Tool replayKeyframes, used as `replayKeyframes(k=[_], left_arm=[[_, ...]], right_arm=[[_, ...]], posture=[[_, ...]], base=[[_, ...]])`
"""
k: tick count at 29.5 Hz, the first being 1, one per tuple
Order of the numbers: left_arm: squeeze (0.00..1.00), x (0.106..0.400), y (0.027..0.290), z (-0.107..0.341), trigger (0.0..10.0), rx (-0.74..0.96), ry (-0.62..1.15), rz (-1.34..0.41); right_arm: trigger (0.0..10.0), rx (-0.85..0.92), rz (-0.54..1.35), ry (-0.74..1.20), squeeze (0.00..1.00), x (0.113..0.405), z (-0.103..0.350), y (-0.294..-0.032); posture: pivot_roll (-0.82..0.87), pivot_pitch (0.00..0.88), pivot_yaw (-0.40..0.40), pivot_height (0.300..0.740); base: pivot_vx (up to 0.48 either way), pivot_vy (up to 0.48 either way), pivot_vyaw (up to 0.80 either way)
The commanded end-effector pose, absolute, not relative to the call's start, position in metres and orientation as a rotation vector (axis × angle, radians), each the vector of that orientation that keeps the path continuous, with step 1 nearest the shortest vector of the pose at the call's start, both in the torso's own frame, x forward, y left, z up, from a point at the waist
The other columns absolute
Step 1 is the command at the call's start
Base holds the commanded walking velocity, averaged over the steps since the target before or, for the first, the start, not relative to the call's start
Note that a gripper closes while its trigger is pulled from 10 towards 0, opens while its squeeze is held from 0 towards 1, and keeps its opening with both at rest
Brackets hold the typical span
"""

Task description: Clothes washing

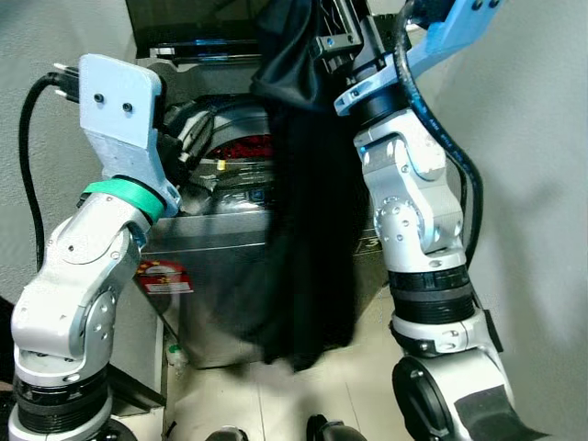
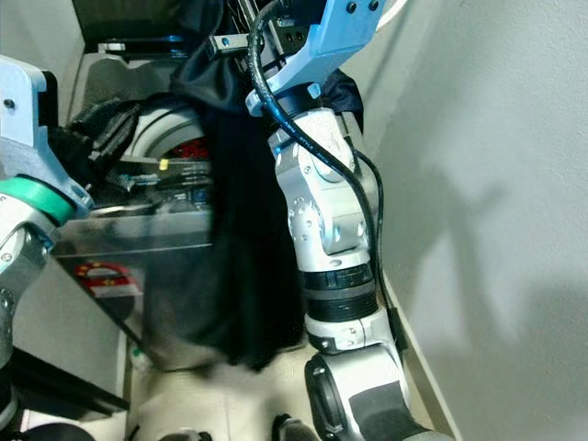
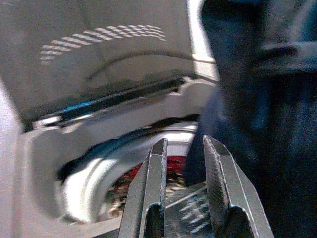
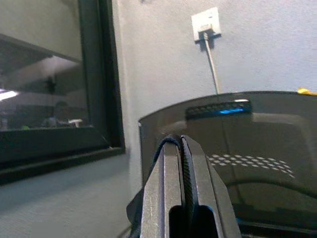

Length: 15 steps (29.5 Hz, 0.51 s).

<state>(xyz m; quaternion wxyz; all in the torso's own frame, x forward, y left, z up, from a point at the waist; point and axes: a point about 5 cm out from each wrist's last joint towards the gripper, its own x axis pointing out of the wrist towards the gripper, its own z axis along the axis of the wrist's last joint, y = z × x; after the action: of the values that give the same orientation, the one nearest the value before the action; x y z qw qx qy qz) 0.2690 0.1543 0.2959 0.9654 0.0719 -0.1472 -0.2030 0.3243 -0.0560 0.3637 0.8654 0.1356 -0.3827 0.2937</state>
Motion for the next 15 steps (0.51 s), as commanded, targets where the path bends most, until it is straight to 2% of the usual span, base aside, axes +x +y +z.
replayKeyframes(k=[1, 2, 3, 5, 6, 9, 12, 15], left_arm=[[0.0, 0.25, 0.144, 0.283, 10.0, 0.127, -0.212, -0.674], [0.0, 0.243, 0.141, 0.278, 10.0, 0.119, -0.176, -0.764], [0.0, 0.243, 0.141, 0.278, 10.0, 0.119, -0.176, -0.764], [0.0, 0.231, 0.133, 0.268, 10.0, 0.078, -0.112, -0.896], [0.0, 0.231, 0.133, 0.268, 10.0, 0.078, -0.112, -0.896], [0.0, 0.221, 0.122, 0.258, 10.0, -0.02, -0.05, -1.04], [0.0, 0.221, 0.118, 0.254, 10.0, -0.036, -0.031, -1.062], [0.0, 0.247, 0.119, 0.244, 10.0, 0.035, 0.011, -0.916]], right_arm=[[10.0, 0.297, 0.667, -0.884, 0.0, 0.321, 0.388, -0.062], [10.0, 0.303, 0.69, -0.899, 0.0, 0.321, 0.396, -0.064], [10.0, 0.303, 0.69, -0.899, 0.0, 0.321, 0.396, -0.064], [10.0, 0.347, 0.735, -0.947, 0.0, 0.318, 0.415, -0.068], [10.0, 0.347, 0.735, -0.947, 0.0, 0.318, 0.415, -0.068], [10.0, 0.422, 0.777, -1.033, 0.0, 0.311, 0.446, -0.077], [10.0, 0.452, 0.79, -1.074, 0.0, 0.306, 0.46, -0.081], [10.0, 0.491, 0.799, -1.168, 0.0, 0.293, 0.485, -0.097]], posture=[[0.11, 0.081, 0.016, 0.74], [0.1, 0.086, 0.012, 0.74], [0.1, 0.086, 0.012, 0.74], [0.1, 0.09, 0.008, 0.74], [0.1, 0.09, 0.008, 0.74], [0.1, 0.089, 0.01, 0.74], [0.09, 0.089, 0.015, 0.74], [0.08, 0.089, 0.021, 0.74]], base=[[0.0, 0.0, 0.0], [0.0, 0.0, 0.0], [0.0, 0.0, 0.0], [0.0, 0.0, 0.0], [0.0, 0.0, 0.0], [0.0, 0.0, 0.0], [0.0, 0.0, 0.0], [0.0, 0.0, 0.0]])
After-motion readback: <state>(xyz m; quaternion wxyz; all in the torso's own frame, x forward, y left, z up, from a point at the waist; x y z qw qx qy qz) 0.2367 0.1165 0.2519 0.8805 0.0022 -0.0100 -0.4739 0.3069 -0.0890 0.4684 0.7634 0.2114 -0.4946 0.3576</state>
